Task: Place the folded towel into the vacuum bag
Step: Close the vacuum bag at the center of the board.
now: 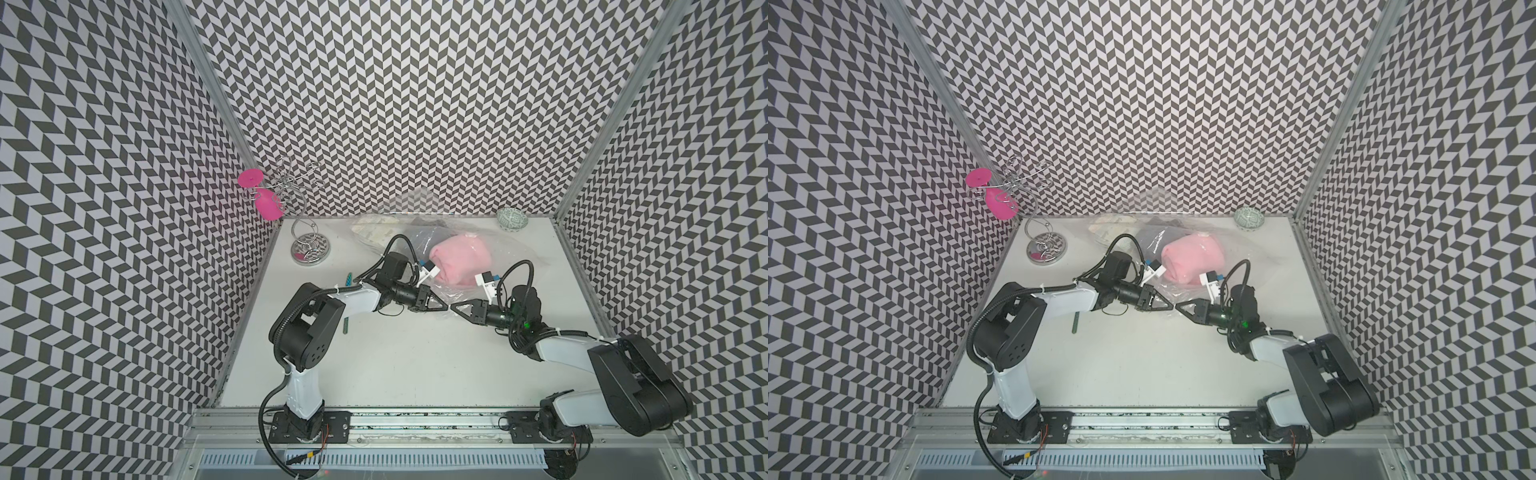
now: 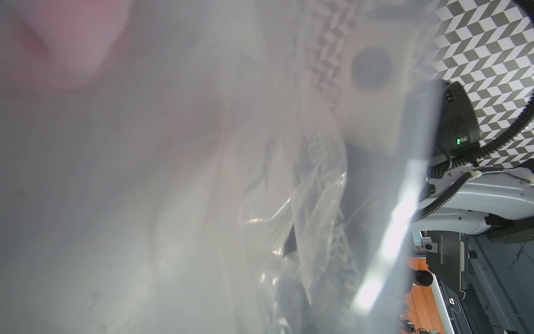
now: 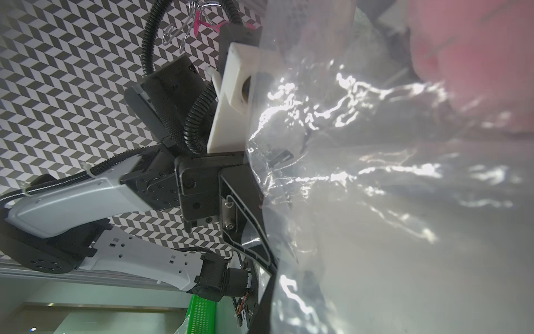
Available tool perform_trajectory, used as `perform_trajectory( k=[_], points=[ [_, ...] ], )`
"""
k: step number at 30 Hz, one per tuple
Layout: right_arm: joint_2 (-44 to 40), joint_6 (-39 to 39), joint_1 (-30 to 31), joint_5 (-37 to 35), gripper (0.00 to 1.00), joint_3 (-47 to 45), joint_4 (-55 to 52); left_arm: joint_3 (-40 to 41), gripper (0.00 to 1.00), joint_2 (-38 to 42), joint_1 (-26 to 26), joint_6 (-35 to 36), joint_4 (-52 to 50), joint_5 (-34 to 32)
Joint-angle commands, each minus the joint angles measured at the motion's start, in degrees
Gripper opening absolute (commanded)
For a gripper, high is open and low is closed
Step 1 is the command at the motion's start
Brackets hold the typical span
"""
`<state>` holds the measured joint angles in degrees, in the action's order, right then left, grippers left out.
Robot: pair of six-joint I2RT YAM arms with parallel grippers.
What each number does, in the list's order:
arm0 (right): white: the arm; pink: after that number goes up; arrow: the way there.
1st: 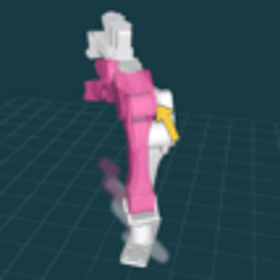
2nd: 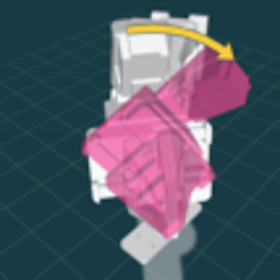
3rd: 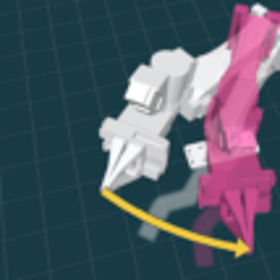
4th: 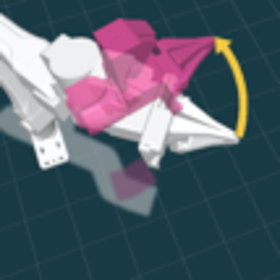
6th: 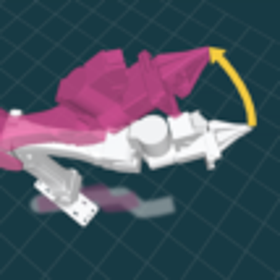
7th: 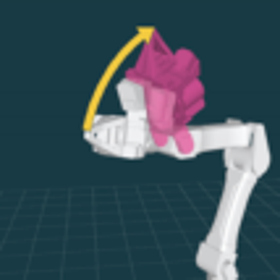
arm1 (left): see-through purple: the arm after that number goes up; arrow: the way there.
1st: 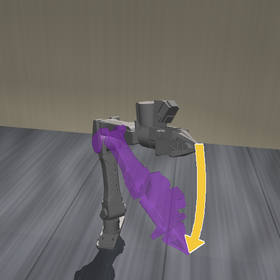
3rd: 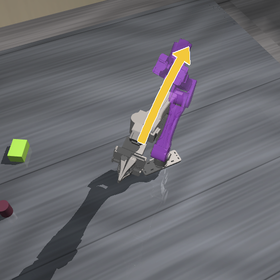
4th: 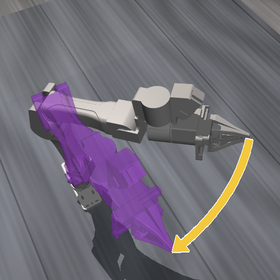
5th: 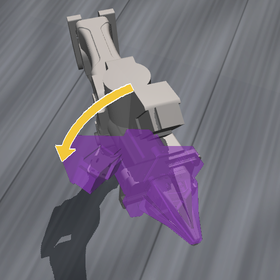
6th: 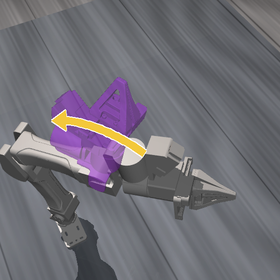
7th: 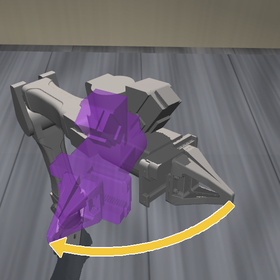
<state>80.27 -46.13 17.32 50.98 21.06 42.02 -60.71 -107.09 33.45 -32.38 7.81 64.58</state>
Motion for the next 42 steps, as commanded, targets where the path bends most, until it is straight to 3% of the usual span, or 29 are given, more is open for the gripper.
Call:
perform_trajectory(
  k=[1, 10, 19, 23, 30, 42],
  points=[
    [-1.0, 0.4, -0.4, 0.2, 0.12, -0.3, 3.2, -1.1, 0.00, 1.0, 0.1, 1.1, -1.6, -1.2],
    [-1.1, 3.5, -0.3, 2.7, 0.24, -0.3, -1.8, -0.9, 0.00, 1.6, -0.4, 0.4, -0.6, -2.5],
    [-1.6, 3.1, -0.2, 1.1, 0.07, -0.4, -1.2, -0.8, 0.00, 2.0, -0.4, 0.6, -1.4, -3.0],
    [-2.2, 1.5, -0.4, -1.5, 0.02, -1.0, 0.4, -1.5, 0.00, 3.1, -0.2, 4.1, -7.2, -5.4],
    [-2.5, -2.2, -1.1, -5.9, 0.00, -1.1, 3.4, -3.9, 0.00, 3.0, 0.6, 13.9, -22.8, -12.6],
    [-6.0, -7.7, -2.0, -14.4, 0.00, -6.0, 8.5, -3.1, 0.00, 3.7, 0.8, 17.1, -27.6, -14.7]
  ],
)
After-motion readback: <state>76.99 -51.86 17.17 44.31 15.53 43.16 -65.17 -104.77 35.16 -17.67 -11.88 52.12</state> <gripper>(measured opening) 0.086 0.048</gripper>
